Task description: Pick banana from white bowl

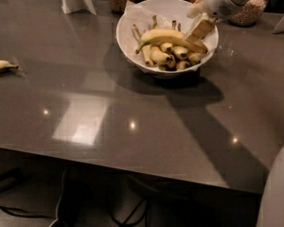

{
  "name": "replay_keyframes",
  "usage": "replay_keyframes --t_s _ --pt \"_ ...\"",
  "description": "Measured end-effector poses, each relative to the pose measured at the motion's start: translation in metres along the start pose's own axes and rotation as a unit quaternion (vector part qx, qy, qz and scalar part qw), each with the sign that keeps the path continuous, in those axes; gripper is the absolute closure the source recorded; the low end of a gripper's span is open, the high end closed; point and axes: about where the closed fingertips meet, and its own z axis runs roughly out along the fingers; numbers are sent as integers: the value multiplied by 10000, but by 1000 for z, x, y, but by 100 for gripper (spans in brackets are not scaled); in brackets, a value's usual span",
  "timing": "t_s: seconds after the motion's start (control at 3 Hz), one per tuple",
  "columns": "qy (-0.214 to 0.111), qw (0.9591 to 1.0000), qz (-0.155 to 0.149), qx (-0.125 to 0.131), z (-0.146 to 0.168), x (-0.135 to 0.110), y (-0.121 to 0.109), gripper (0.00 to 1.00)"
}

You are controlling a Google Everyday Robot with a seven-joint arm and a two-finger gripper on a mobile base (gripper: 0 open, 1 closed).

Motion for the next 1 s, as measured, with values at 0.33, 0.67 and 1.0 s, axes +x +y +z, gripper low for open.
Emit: replay_keyframes --t_s 0.33,0.67,1.0 --pt "-14 9999 80 -135 9 -1 2 38" --pt "-36 9996 160 -250 16 -4 6 40" --pt "-63 9992 227 -325 22 -6 7 42"
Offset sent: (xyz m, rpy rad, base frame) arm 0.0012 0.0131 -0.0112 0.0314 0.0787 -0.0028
